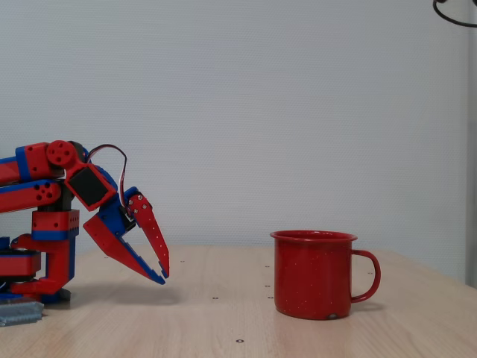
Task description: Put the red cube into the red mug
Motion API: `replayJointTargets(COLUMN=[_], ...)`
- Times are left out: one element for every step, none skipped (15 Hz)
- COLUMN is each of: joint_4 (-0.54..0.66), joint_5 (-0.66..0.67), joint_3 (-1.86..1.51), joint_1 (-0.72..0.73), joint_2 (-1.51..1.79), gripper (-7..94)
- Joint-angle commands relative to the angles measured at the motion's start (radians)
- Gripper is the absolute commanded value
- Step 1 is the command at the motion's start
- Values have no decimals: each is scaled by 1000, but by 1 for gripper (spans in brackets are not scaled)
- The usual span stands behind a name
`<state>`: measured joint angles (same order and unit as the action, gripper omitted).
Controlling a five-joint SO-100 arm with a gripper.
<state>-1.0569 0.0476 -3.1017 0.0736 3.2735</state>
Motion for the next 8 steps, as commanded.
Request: replayJointTargets(joint_4=[18, 18, 18, 18, 18, 18, 18, 18], joint_5=[20, 20, 20, 20, 20, 20, 20, 20], joint_3=[-28, -28, -28, -28, -28, -28, -28, -28], joint_1=[8, 8, 8, 8, 8, 8, 8, 8], joint_2=[58, 58, 58, 58, 58, 58, 58, 58], gripper=[3, 1, 0, 0, 0, 0, 0, 0])
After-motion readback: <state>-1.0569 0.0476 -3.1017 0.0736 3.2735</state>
